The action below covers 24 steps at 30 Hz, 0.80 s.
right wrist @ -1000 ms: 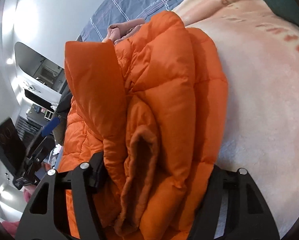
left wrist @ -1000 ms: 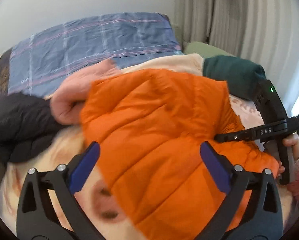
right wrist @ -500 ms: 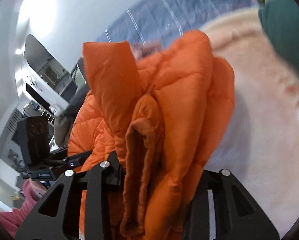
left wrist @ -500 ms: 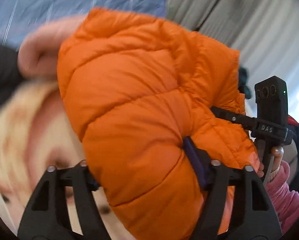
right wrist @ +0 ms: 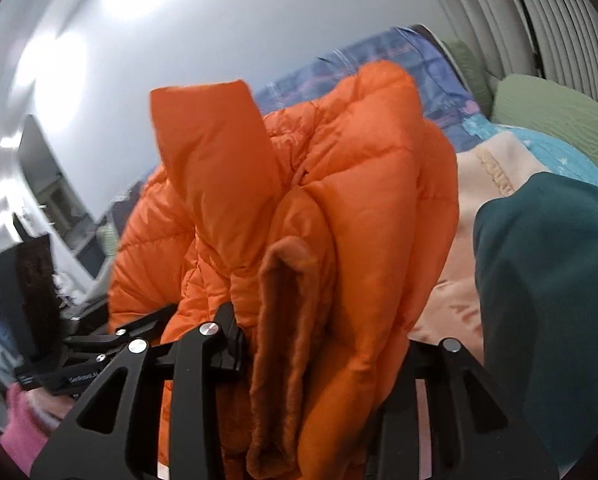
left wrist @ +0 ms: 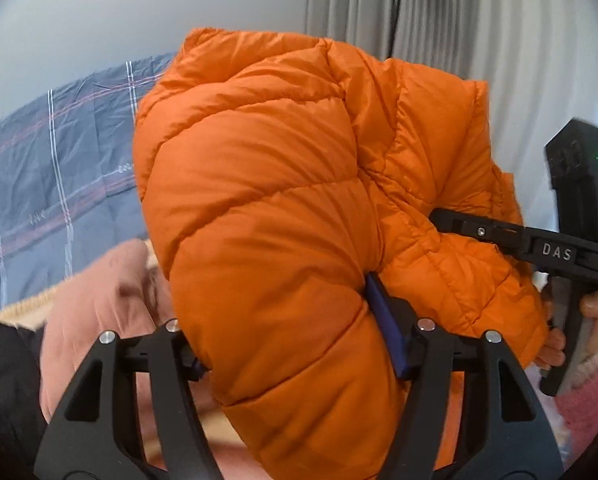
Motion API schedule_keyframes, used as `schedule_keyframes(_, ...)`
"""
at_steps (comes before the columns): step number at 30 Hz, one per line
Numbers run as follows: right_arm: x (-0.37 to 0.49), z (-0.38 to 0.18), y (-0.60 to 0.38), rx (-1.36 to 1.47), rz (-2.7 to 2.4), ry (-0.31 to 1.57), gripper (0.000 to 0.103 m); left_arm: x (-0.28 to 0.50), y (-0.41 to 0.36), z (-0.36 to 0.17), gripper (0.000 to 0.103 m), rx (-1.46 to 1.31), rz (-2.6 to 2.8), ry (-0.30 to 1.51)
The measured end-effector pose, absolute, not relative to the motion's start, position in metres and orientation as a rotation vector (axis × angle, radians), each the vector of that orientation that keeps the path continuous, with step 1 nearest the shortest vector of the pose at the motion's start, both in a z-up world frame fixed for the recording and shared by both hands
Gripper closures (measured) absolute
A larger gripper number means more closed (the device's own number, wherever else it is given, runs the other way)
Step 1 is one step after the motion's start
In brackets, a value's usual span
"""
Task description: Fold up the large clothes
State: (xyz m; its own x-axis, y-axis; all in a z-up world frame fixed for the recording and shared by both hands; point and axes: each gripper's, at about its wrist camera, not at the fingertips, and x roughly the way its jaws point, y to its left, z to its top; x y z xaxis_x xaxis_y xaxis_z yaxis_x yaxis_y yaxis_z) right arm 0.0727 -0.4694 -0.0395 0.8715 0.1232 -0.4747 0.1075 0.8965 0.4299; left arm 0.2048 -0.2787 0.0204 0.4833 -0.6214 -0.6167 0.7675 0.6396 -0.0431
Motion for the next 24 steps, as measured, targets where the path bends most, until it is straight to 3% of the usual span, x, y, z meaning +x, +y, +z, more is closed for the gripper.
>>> schedule_keyframes(4,0.132,-0.08,-0.475,0.506,-0.037,0.549,0.066,0.245,-0.295,-0.014,0.037,0.284,-0.784,0.659)
schedule_keyframes(5,0.147,-0.095,-0.478,0.513,-0.058,0.572,0.064,0.257,-0.294,-0.025,0.032,0.278,-0.757,0.665)
schedule_keyframes(6,0.171,-0.12,-0.483,0.532,-0.113,0.65,0.052,0.266,-0.295,-0.04,0.029,0.277,-0.711,0.678)
schedule_keyframes(8,0.193,-0.156,-0.48,0.533,-0.176,0.777,0.044,0.282,-0.297,-0.084,0.026,0.329,-0.582,0.746)
schedule_keyframes(10,0.194,-0.178,-0.485,0.594,-0.205,0.754,0.018,0.277,-0.294,-0.105,0.026,0.346,-0.548,0.688)
schedule_keyframes(12,0.193,-0.185,-0.496,0.676,-0.224,0.767,0.006,0.269,-0.294,-0.11,0.026,0.357,-0.56,0.631)
schedule_keyframes(18,0.181,-0.156,-0.472,0.496,-0.327,0.738,0.006,0.257,-0.296,-0.1,0.023,0.37,-0.534,0.639)
schedule_keyframes(22,0.152,-0.11,-0.443,0.248,-0.407,0.66,0.006,0.252,-0.275,-0.086,0.006,0.348,-0.521,0.64)
schedule_keyframes(24,0.125,-0.095,-0.432,0.155,-0.414,0.587,0.006,0.228,-0.261,-0.073,0.003,0.327,-0.537,0.642)
